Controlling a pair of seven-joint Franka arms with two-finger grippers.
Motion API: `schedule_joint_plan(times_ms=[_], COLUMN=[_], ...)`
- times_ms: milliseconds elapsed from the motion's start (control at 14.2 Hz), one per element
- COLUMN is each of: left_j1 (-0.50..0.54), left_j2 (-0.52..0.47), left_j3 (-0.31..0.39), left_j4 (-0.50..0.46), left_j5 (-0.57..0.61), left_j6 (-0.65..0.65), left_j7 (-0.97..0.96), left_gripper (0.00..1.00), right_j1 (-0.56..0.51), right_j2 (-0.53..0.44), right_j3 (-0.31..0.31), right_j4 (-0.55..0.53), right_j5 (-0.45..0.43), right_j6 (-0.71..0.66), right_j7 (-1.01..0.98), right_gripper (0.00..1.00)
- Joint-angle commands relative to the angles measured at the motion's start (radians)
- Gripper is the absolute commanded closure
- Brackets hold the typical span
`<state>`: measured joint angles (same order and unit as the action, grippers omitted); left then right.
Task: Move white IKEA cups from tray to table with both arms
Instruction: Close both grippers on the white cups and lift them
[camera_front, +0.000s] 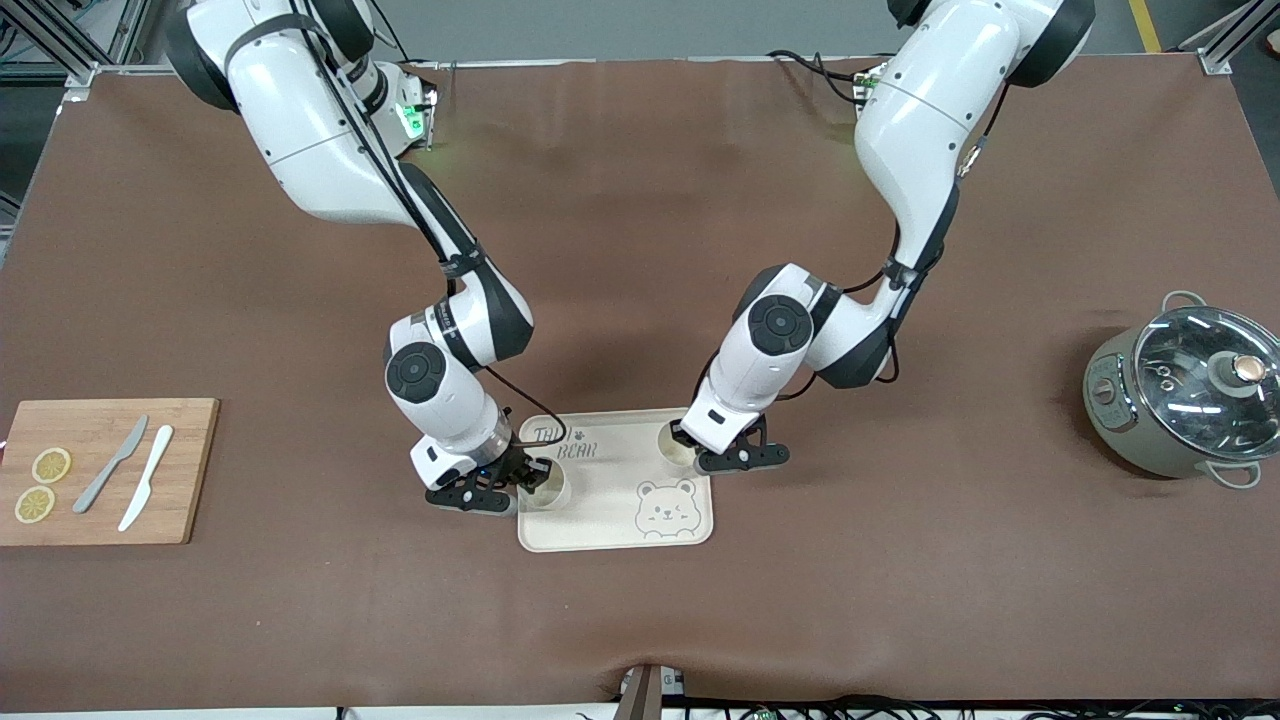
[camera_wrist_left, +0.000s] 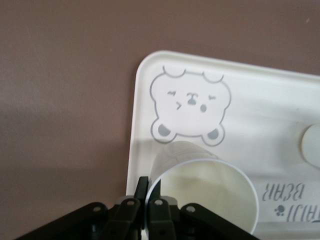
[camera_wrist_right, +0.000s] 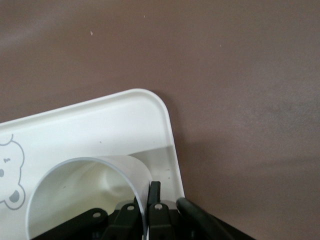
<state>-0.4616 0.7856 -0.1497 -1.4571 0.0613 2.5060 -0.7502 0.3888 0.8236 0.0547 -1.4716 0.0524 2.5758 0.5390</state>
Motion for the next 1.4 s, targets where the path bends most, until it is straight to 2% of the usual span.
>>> schedule_joint_plan(times_ms=[0, 281, 561, 912, 1123, 1333], left_j1=[0.021, 0.073, 0.130, 0.239, 0.303, 0.369], left_j2=[-0.023, -0.032, -0.069, -0.089, -0.088, -0.088], left_j3=[0.006, 0.006, 0.006, 0.006, 0.006, 0.006], left_j4=[0.052, 0.126, 0.127, 0.123, 0.119, 0.116], left_j5=[0.032, 0.026, 0.031, 0.032, 0.032, 0.031], left_j6=[-0.108, -0.306, -0.383, -0.429, -0.455, -0.475], left_j7=[0.003, 0.110, 0.198, 0.333, 0.417, 0.517], left_gripper=[1.00, 1.00, 1.00, 1.00, 1.00, 1.00], right_j1=[-0.025, -0.172, -0.316, -0.481, -0.513, -0.528], right_j2=[-0.029, -0.141, -0.182, -0.173, -0.133, -0.077], right_j3=[-0.003, 0.008, 0.010, 0.010, 0.007, 0.005], right_j4=[0.014, 0.016, 0.034, 0.034, 0.031, 0.025], right_j5=[-0.016, 0.001, 0.003, 0.023, 0.112, 0.113], right_j6=[-0.049, -0.290, -0.408, -0.419, -0.379, -0.283], right_j7=[-0.002, -0.245, -0.521, -0.830, -0.954, -0.999], right_gripper=[1.00, 1.00, 1.00, 1.00, 1.00, 1.00])
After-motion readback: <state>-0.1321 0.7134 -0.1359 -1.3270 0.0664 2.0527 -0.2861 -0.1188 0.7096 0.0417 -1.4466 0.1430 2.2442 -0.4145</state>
